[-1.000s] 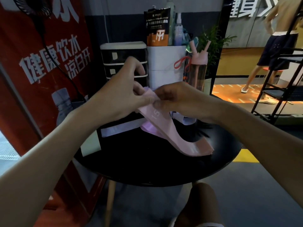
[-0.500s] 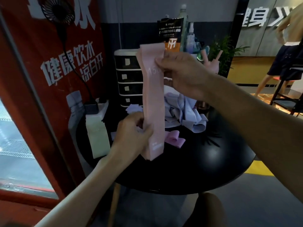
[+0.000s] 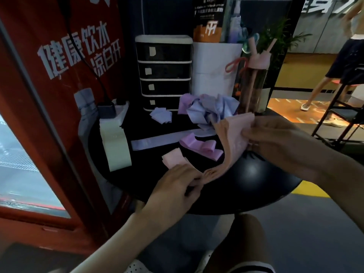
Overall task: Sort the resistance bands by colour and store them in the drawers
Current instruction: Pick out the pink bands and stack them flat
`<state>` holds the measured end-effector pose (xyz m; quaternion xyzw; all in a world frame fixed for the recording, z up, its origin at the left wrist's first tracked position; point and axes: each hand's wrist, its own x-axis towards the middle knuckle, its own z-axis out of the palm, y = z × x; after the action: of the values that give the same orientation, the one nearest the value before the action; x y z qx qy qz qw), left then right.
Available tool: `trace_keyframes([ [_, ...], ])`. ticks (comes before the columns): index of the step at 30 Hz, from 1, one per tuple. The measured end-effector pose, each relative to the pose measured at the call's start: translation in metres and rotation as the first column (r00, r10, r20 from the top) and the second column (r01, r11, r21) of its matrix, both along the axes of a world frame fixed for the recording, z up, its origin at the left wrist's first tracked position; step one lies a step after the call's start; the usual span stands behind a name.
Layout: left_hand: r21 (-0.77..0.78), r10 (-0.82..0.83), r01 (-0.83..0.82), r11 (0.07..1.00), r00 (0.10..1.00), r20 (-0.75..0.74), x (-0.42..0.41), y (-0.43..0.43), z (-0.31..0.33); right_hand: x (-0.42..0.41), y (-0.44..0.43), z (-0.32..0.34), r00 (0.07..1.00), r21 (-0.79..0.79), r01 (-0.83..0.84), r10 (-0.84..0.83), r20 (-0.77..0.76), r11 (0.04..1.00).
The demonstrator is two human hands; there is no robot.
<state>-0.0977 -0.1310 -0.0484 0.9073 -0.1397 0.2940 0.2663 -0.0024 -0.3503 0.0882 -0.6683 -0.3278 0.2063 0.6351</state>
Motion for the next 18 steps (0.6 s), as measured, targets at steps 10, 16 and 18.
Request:
trace_keyframes([
  [10, -0.083, 0.276, -0.321, 0.944, 0.900, -0.338, 0.019, 0.040, 0.015, -0.002, 0.034, -0.023, 0.999, -0.104, -0.006, 0.001, -0.048, 0.995],
  [16, -0.256, 0.169, -0.284, 0.924, 0.905, -0.391, 0.031, 0.042, 0.016, 0.012, 0.074, -0.045, 0.999, -0.245, 0.036, -0.029, 0.033, 0.969],
  [18, -0.365, 0.141, -0.285, 0.886, 0.916, -0.375, 0.034, 0.046, 0.016, 0.014, 0.089, -0.053, 0.996, -0.300, 0.077, -0.062, 0.062, 0.951],
])
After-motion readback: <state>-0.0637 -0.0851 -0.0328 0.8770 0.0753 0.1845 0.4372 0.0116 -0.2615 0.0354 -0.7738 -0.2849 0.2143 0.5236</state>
